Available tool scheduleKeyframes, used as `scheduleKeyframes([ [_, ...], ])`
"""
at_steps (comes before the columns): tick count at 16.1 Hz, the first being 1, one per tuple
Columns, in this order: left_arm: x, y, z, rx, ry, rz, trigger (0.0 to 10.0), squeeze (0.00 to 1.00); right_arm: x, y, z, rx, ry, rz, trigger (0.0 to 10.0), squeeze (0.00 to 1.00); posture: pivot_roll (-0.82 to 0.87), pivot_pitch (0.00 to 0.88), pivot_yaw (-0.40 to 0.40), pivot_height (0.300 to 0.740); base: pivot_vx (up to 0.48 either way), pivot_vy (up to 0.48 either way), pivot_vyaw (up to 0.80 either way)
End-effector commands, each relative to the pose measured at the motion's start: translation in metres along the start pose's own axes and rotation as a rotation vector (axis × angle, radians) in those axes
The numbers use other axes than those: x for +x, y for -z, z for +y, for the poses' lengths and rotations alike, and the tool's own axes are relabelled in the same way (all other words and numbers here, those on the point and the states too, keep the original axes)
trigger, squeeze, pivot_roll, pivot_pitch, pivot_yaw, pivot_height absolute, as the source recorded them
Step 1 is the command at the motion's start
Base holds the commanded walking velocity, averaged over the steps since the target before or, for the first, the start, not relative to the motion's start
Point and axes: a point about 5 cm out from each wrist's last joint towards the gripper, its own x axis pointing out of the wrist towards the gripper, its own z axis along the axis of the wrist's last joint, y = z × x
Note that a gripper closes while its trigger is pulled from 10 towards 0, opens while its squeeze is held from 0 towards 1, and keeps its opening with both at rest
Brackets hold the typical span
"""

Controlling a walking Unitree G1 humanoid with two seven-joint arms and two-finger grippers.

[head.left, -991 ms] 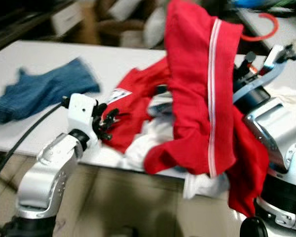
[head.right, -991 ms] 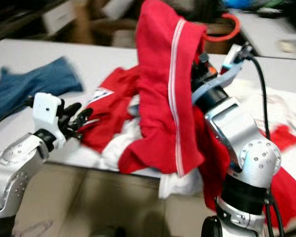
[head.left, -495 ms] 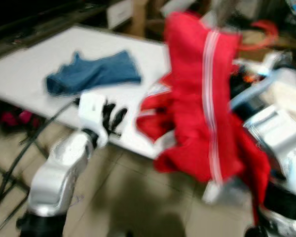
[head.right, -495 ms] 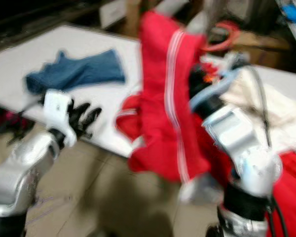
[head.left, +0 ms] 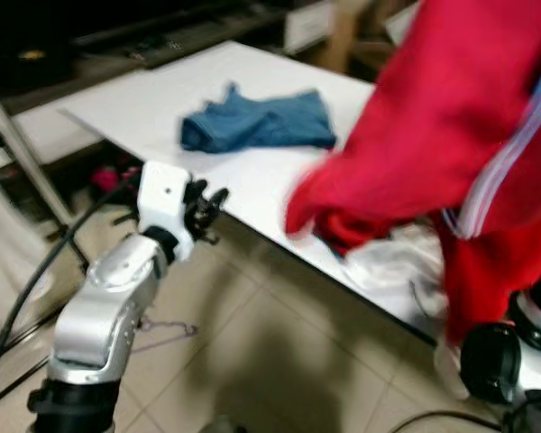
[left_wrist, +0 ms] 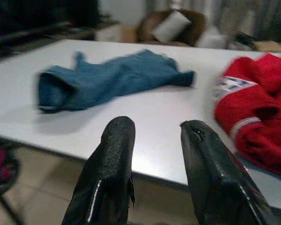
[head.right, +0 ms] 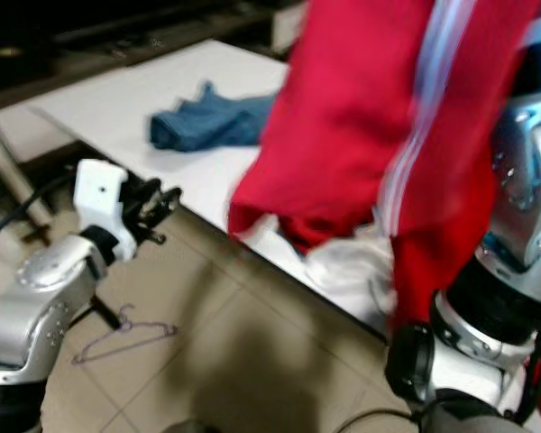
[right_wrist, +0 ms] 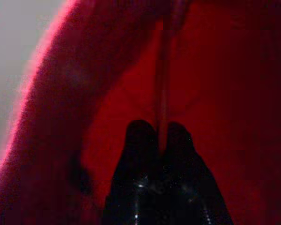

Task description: Hang hanger

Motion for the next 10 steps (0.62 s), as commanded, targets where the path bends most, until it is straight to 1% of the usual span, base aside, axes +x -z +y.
scheduleKeyframes([
  [1, 0.003, 0.001, -0.004, 0.005, 0.014, -0.001, 10.0, 0.00, -0.013, 0.025, -0.027, 0.023, 0.141, 0.093, 10.0, 0.00, -0.12, 0.000, 0.014, 0.740, 0.000, 0.000, 0.69],
  [2, 0.002, 0.001, -0.003, 0.005, 0.007, 0.000, 10.0, 0.00, -0.021, 0.038, -0.036, 0.044, 0.190, 0.123, 10.0, 0.00, -0.12, 0.000, 0.013, 0.740, 0.000, 0.000, 0.69],
  [3, 0.001, 0.004, -0.002, 0.010, 0.006, 0.010, 10.0, 0.00, -0.028, 0.051, -0.047, 0.063, 0.267, 0.172, 10.0, 0.00, -0.11, 0.000, 0.010, 0.740, 0.000, 0.000, 0.68],
  [5, 0.000, 0.007, -0.006, 0.027, 0.025, 0.028, 10.0, 0.00, -0.035, 0.073, -0.055, 0.057, 0.324, 0.248, 10.0, 0.00, -0.12, 0.000, 0.012, 0.740, 0.000, 0.000, 0.68],
  [6, 0.001, 0.007, -0.006, 0.027, 0.024, 0.028, 10.0, 0.00, -0.037, 0.077, -0.058, 0.054, 0.341, 0.260, 10.0, 0.00, -0.12, 0.000, 0.013, 0.740, 0.000, 0.000, 0.68],
  [7, 0.002, 0.006, -0.004, 0.030, 0.012, 0.027, 10.0, 0.00, -0.051, 0.088, -0.069, 0.054, 0.411, 0.297, 10.0, 0.00, -0.12, 0.000, 0.013, 0.740, 0.000, 0.000, 0.68],
  [8, 0.002, 0.006, -0.004, 0.031, 0.009, 0.027, 10.0, 0.00, -0.053, 0.089, -0.071, 0.058, 0.416, 0.297, 10.0, 0.00, -0.12, 0.000, 0.013, 0.740, 0.000, 0.000, 0.69],
  [9, 0.001, 0.005, -0.002, 0.030, 0.000, 0.023, 10.0, 0.00, -0.072, 0.099, -0.083, 0.064, 0.484, 0.335, 10.0, 0.00, -0.11, 0.000, 0.006, 0.740, 0.000, 0.000, 0.69],
  [10, 0.001, 0.005, -0.002, 0.032, -0.003, 0.022, 10.0, 0.00, -0.081, 0.106, -0.087, 0.058, 0.514, 0.367, 10.0, 0.00, -0.10, 0.000, 0.003, 0.740, 0.000, 0.000, 0.70],
])
